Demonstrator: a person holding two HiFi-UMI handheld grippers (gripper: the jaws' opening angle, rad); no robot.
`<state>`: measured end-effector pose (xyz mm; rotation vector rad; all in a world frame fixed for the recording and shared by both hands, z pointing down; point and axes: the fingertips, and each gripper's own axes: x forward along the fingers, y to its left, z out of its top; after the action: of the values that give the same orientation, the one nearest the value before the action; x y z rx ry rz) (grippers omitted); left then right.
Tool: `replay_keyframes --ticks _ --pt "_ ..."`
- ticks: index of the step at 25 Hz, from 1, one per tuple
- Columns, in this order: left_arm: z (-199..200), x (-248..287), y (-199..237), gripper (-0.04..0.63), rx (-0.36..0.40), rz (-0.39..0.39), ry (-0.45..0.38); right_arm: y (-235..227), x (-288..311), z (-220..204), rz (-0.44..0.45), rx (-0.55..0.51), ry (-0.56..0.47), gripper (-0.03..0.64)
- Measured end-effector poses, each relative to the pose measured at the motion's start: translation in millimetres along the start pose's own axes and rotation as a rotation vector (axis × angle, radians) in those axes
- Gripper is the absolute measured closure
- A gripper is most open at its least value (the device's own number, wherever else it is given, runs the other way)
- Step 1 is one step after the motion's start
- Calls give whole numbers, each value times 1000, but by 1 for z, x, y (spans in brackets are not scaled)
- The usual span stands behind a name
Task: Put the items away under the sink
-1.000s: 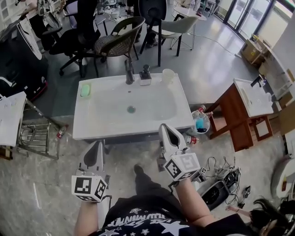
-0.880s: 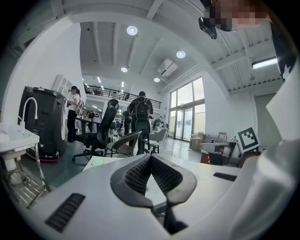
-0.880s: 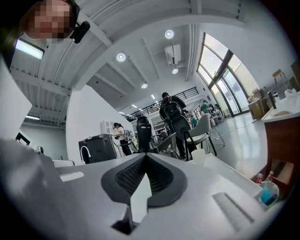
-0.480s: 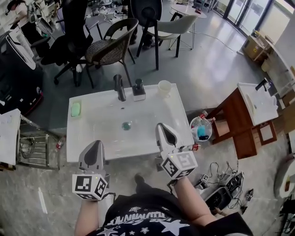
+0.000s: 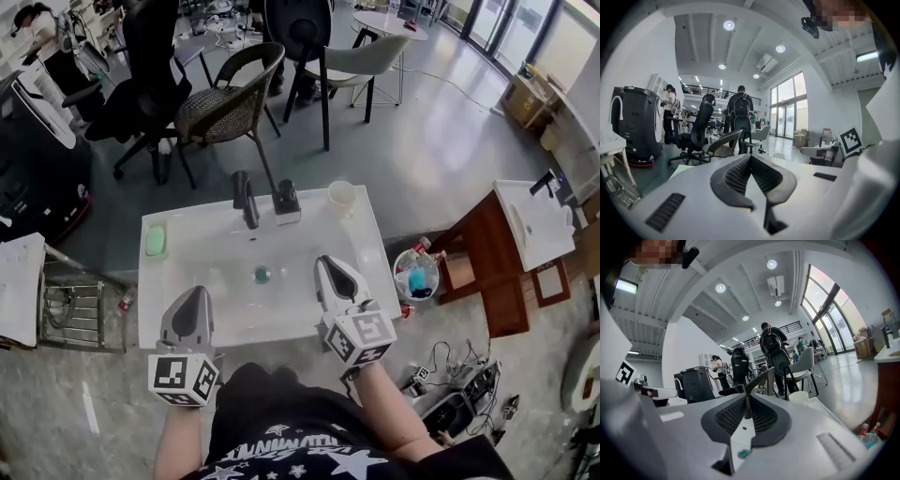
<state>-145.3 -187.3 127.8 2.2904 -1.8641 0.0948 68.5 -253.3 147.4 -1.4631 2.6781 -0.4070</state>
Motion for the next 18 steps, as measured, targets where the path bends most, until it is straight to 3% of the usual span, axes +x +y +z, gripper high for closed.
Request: replay_keyframes --ticks 7,14,16,18 --pt "11 24 28 586 -3 5 -20 1 41 -3 -9 -15 43 612" --pt "20 62 58 586 1 -13 -24 -9 77 -10 -88 -43 79 612" --pt "21 74 66 586 -4 -26 -22 -13 89 -14 -103 -56 94 582" --pt "22 86 72 586 -2 -46 -19 -17 102 -21 -126 -65 112 508"
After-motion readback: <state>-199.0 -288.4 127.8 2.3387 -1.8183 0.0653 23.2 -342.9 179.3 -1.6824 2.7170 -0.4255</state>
